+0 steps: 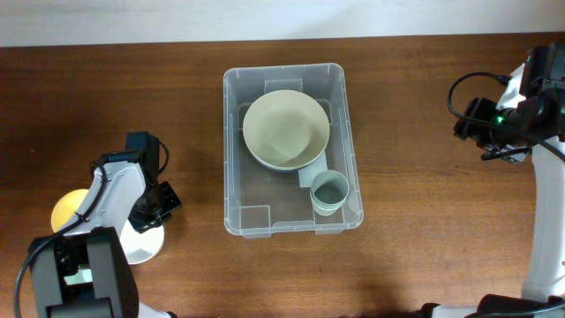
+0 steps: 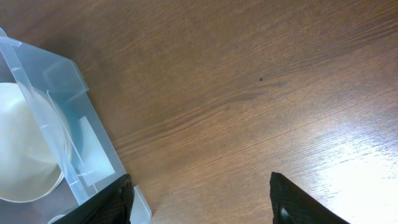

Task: Pack container
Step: 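Grasp the small white bowl rim with the left gripper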

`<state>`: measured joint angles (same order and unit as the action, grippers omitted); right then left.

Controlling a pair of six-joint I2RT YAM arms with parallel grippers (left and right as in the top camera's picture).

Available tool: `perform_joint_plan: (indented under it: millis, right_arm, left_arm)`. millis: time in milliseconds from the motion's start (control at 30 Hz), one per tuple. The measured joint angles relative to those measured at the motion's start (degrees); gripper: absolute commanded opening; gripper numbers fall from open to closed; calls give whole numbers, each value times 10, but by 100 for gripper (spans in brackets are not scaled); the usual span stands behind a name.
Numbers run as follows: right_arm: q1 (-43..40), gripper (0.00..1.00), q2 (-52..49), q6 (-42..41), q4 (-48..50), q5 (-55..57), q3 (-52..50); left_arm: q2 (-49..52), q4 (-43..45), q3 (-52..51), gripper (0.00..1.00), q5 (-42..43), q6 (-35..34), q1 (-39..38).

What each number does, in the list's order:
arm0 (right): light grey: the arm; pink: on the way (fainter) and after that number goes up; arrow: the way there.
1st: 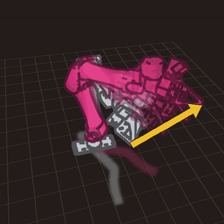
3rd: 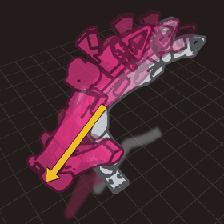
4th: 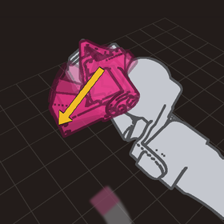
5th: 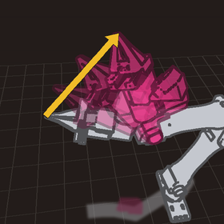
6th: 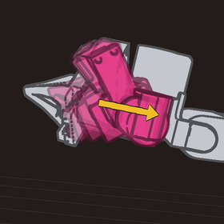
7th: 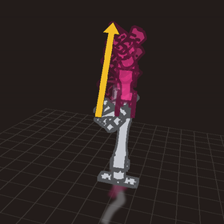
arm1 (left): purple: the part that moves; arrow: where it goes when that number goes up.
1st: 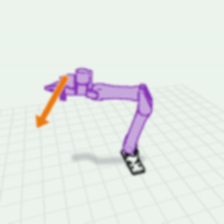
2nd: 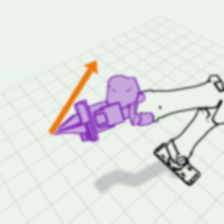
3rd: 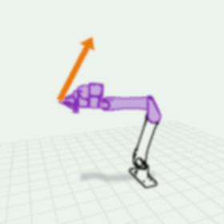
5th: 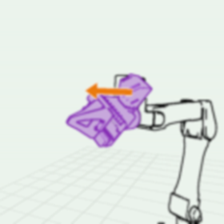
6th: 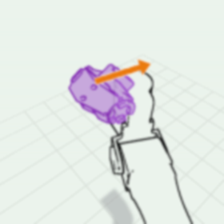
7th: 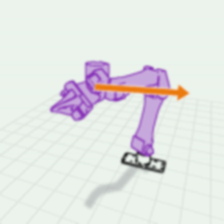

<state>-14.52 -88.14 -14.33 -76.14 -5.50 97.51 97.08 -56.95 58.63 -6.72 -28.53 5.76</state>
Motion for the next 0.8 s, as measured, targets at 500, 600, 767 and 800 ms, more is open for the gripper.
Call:
perform_joint_plan:
  millis: [500, 600, 767, 800]
  right_arm:
    - [0, 66, 0, 0, 0, 0, 0]
    - [0, 66, 0, 0, 0, 0, 0]
    - [0, 66, 0, 0, 0, 0, 0]
    - [0, 66, 0, 0, 0, 0, 0]
  left_arm:
    - [-39, -120, 201, 0, 36, 40, -66]
    - [-78, -155, 261, 1, 42, 50, -140]
    - [-100, -161, 282, 1, 64, 65, -287]
    - [-100, -161, 282, 1, 68, 65, -322]
